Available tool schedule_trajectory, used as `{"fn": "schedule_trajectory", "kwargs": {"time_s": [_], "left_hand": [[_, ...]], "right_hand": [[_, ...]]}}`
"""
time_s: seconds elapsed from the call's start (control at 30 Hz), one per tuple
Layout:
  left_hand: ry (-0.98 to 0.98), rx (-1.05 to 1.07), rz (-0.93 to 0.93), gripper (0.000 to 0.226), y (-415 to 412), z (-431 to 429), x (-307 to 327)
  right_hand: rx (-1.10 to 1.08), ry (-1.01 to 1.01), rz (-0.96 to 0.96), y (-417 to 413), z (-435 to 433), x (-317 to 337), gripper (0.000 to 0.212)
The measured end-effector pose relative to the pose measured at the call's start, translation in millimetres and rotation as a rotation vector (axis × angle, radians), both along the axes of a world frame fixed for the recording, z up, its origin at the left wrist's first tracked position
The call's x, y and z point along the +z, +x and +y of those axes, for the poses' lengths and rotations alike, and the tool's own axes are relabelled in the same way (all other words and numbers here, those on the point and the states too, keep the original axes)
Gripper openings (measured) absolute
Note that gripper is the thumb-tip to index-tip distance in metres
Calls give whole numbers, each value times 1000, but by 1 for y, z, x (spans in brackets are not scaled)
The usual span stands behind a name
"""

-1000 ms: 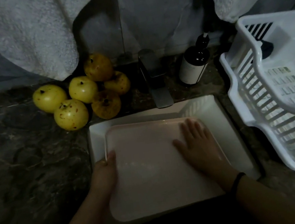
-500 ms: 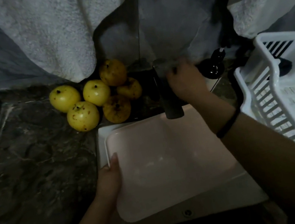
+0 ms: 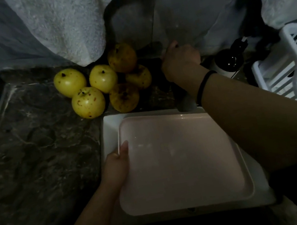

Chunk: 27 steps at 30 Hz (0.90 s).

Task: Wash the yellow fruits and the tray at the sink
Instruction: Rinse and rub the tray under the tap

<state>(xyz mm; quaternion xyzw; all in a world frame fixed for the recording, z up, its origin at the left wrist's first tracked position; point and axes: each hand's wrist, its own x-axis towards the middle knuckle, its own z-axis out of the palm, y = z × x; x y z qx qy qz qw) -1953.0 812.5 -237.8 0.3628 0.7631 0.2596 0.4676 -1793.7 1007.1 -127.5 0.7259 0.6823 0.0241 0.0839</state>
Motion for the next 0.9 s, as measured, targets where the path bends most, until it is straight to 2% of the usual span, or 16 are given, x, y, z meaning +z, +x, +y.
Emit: {"fn": "schedule_trajectory", "kwargs": {"time_s": [0.23,0.6,0.77,0.9], "left_hand": [[47,40,-48,43,2,10,8],[28,65,-8,45,-1,13,12],[65,33,14,48,-1,12,12],[30,45,-43,47,-2,12,10]], "right_hand": [[64,-5,0,3,3,2,52],[75,-44,35,4,8,4,45],[111,-46,-9,6,9,5,42],[130,-76,50,7,14,3,41]]}}
